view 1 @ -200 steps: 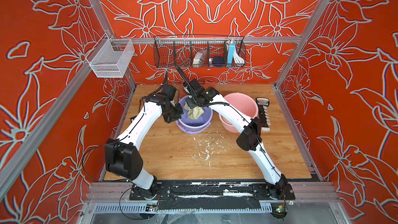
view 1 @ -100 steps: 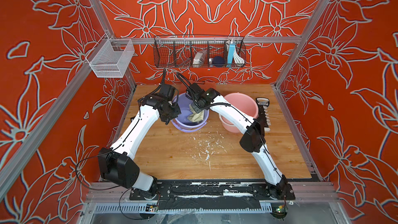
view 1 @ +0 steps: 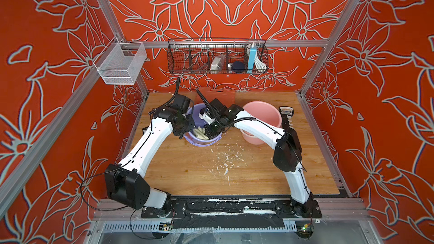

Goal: Wipe the inside of the bucket with a cloth
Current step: Wipe the dirt from the inside of the bucket.

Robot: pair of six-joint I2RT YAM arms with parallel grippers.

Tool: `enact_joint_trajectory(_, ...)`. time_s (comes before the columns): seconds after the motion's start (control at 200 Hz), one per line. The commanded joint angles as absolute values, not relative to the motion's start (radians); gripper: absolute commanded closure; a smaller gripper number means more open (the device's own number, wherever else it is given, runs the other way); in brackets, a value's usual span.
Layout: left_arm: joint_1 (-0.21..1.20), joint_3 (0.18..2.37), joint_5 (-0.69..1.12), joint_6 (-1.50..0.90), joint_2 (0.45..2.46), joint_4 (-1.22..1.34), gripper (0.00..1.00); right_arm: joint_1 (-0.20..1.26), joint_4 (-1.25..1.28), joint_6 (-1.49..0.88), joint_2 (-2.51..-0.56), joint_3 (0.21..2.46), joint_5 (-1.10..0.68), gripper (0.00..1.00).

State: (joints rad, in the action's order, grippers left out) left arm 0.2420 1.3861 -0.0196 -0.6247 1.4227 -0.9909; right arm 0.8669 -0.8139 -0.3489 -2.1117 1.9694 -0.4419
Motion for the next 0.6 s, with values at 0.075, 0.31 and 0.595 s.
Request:
enact_joint_trajectory(0.075, 0.238, 1.382, -0.003, -0.623, 1.375, -0.953, 1.0, 0.866, -0.83, -0.35, -2.065, 2.023, -0.298, 1.0)
enact_joint_trajectory(0.31, 0.237, 1.382, 0.033, -0.593, 1.38, -0.986, 1.0, 0.823, -1.026, -0.281, -2.127, 2.171, 0.088, 1.0)
enact_joint_trajectory(0.595, 0.241, 1.366, 0.149, -0.55, 1.368, -1.019, 1.0, 0.825, -1.094, -0.145, -2.286, 2.479, 0.177, 1.0)
